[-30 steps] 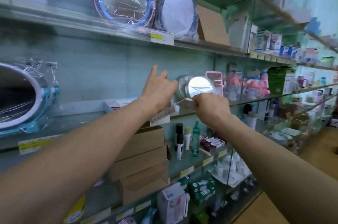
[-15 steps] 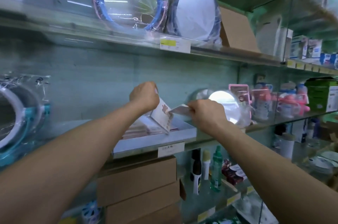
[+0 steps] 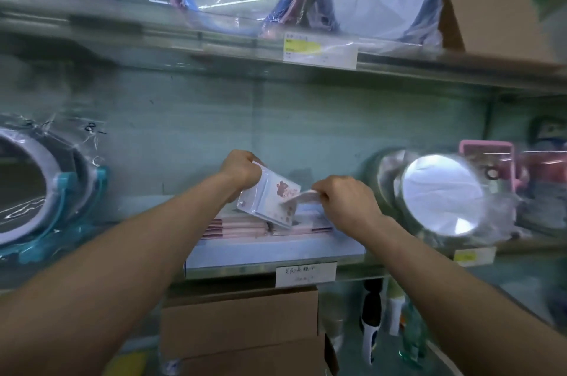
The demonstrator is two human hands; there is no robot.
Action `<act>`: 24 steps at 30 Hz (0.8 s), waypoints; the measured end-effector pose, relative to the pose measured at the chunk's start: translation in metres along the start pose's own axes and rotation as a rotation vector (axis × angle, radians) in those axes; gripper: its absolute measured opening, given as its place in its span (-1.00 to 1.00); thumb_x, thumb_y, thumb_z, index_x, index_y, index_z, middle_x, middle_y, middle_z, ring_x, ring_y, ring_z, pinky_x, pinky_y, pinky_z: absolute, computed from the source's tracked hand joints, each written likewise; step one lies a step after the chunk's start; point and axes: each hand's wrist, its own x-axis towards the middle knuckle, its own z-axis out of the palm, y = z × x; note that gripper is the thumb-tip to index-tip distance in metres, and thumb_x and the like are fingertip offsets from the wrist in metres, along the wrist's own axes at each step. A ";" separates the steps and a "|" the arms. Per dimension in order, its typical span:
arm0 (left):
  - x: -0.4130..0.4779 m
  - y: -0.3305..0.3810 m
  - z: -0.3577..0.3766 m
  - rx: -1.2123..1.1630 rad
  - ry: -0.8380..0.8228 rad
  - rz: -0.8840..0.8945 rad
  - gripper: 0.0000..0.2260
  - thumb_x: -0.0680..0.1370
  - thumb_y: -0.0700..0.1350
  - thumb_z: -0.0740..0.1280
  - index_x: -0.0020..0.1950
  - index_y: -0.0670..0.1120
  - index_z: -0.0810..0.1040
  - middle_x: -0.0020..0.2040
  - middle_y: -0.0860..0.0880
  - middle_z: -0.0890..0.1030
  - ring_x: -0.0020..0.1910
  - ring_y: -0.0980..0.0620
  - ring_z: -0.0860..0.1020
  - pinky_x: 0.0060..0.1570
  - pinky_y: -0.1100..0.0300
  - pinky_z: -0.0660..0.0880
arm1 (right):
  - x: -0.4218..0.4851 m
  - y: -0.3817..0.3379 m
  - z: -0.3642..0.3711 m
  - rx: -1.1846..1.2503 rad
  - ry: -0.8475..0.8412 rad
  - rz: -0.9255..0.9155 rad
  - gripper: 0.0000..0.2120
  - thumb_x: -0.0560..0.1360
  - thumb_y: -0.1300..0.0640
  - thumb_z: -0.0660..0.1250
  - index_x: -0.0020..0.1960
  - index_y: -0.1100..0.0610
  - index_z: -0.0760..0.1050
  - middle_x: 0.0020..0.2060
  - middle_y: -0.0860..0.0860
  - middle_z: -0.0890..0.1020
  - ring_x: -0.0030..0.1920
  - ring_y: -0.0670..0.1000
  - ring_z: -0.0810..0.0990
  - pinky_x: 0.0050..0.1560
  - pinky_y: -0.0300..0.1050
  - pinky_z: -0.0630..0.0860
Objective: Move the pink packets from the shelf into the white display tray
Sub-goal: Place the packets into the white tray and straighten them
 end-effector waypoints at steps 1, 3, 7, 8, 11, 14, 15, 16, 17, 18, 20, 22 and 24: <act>-0.001 0.000 0.001 -0.004 0.013 -0.016 -0.72 0.53 -0.38 0.13 0.02 -0.17 0.60 0.06 -0.26 0.61 -0.19 -0.05 0.46 -0.32 0.28 0.36 | 0.003 0.004 0.004 0.014 0.000 -0.029 -0.75 0.43 0.37 0.17 -0.27 0.04 0.34 -0.21 0.04 0.51 -0.19 0.10 0.40 -0.26 -0.14 0.25; -0.003 -0.002 0.003 -0.007 0.053 -0.045 -0.73 0.55 -0.37 0.13 0.09 -0.23 0.59 0.01 -0.25 0.59 -0.21 -0.08 0.47 -0.35 0.28 0.35 | 0.008 0.010 0.012 0.040 0.017 -0.083 -0.75 0.41 0.39 0.18 -0.16 0.08 0.50 -0.11 0.07 0.57 -0.09 0.14 0.47 -0.25 -0.14 0.23; -0.008 -0.009 0.006 0.025 0.164 -0.074 -0.68 0.56 -0.34 0.12 0.26 -0.17 0.49 0.11 -0.16 0.51 -0.10 -0.09 0.46 -0.18 0.23 0.37 | 0.015 0.016 0.023 0.108 0.128 -0.129 -0.66 0.50 0.32 0.18 0.16 0.07 0.58 0.09 0.02 0.58 0.13 0.12 0.48 -0.11 -0.08 0.40; -0.011 -0.010 0.007 0.024 0.161 -0.083 -0.67 0.55 -0.36 0.11 0.24 -0.16 0.50 0.04 -0.14 0.49 -0.18 -0.06 0.45 -0.25 0.25 0.37 | 0.015 0.016 0.025 0.112 0.154 -0.134 -0.67 0.52 0.30 0.18 0.18 0.06 0.57 0.12 0.01 0.58 0.14 0.11 0.47 -0.10 -0.10 0.40; -0.021 -0.011 0.011 -0.020 0.085 -0.139 -0.71 0.54 -0.39 0.14 0.06 -0.22 0.62 -0.17 -0.10 0.52 -0.33 0.00 0.42 -0.43 0.28 0.33 | 0.014 0.015 0.032 0.152 0.208 -0.183 -0.67 0.52 0.28 0.20 0.20 0.06 0.57 0.15 0.00 0.58 0.15 0.12 0.48 -0.15 -0.14 0.34; -0.027 -0.013 0.012 -0.199 0.058 -0.256 -0.86 0.51 -0.33 0.26 -0.03 -0.25 0.61 -0.22 -0.18 0.55 -0.32 -0.08 0.47 -0.21 0.15 0.48 | 0.011 0.010 0.034 0.208 0.274 -0.254 -0.70 0.41 0.34 0.31 0.04 0.08 0.65 -0.03 0.04 0.65 -0.02 0.17 0.58 -0.25 -0.16 0.42; -0.029 -0.014 0.013 -0.251 0.049 -0.280 -0.89 0.50 -0.27 0.28 -0.09 -0.24 0.59 -0.20 -0.20 0.56 -0.31 -0.09 0.48 -0.17 0.10 0.47 | 0.010 0.009 0.032 0.229 0.285 -0.285 -0.72 0.37 0.32 0.30 -0.04 0.09 0.67 -0.11 0.04 0.66 -0.11 0.17 0.61 -0.32 -0.16 0.45; -0.031 -0.015 0.012 -0.277 0.028 -0.289 -0.88 0.50 -0.20 0.28 -0.13 -0.23 0.58 -0.18 -0.17 0.58 -0.29 -0.10 0.49 -0.15 0.09 0.47 | 0.009 0.008 0.031 0.238 0.299 -0.334 -0.74 0.36 0.28 0.26 -0.09 0.09 0.67 -0.15 0.04 0.66 -0.15 0.16 0.62 -0.35 -0.17 0.47; -0.031 -0.017 0.012 -0.279 0.003 -0.282 -0.85 0.51 -0.14 0.30 -0.15 -0.21 0.59 -0.17 -0.14 0.59 -0.26 -0.10 0.51 -0.11 0.09 0.48 | 0.007 0.007 0.029 0.234 0.276 -0.386 -0.72 0.37 0.22 0.20 -0.10 0.08 0.68 -0.15 0.04 0.66 -0.15 0.15 0.62 -0.35 -0.15 0.50; -0.030 -0.018 0.012 -0.279 -0.013 -0.267 -0.85 0.50 -0.12 0.34 -0.15 -0.20 0.59 -0.15 -0.12 0.60 -0.22 -0.09 0.53 -0.09 0.10 0.50 | 0.006 0.005 0.027 0.231 0.219 -0.415 -0.70 0.38 0.19 0.18 -0.06 0.08 0.67 -0.09 0.04 0.65 -0.09 0.15 0.61 -0.29 -0.12 0.52; -0.029 -0.019 0.012 -0.312 -0.020 -0.225 -0.97 0.48 -0.26 0.38 -0.16 -0.20 0.60 -0.14 -0.16 0.60 -0.22 -0.07 0.56 -0.15 0.14 0.55 | 0.005 0.004 0.024 0.213 0.100 -0.378 -0.67 0.43 0.22 0.23 0.13 0.08 0.61 0.11 0.04 0.58 0.12 0.15 0.52 -0.05 -0.06 0.50; -0.027 -0.020 0.010 -0.382 -0.028 -0.210 -0.89 0.49 -0.37 0.36 -0.18 -0.19 0.57 -0.19 -0.14 0.60 -0.30 0.00 0.56 -0.33 0.23 0.57 | 0.006 0.006 0.025 0.189 0.019 -0.264 -0.59 0.46 0.23 0.26 0.31 0.08 0.48 0.26 0.04 0.48 0.25 0.12 0.41 0.14 -0.07 0.41; -0.027 -0.020 0.009 -0.417 -0.039 -0.202 -0.85 0.49 -0.40 0.34 -0.18 -0.16 0.55 -0.24 -0.12 0.58 -0.39 0.05 0.55 -0.43 0.28 0.56 | 0.006 0.007 0.027 0.246 -0.055 -0.109 -0.52 0.46 0.23 0.28 0.37 0.10 0.38 0.30 0.07 0.43 0.29 0.12 0.36 0.22 -0.07 0.38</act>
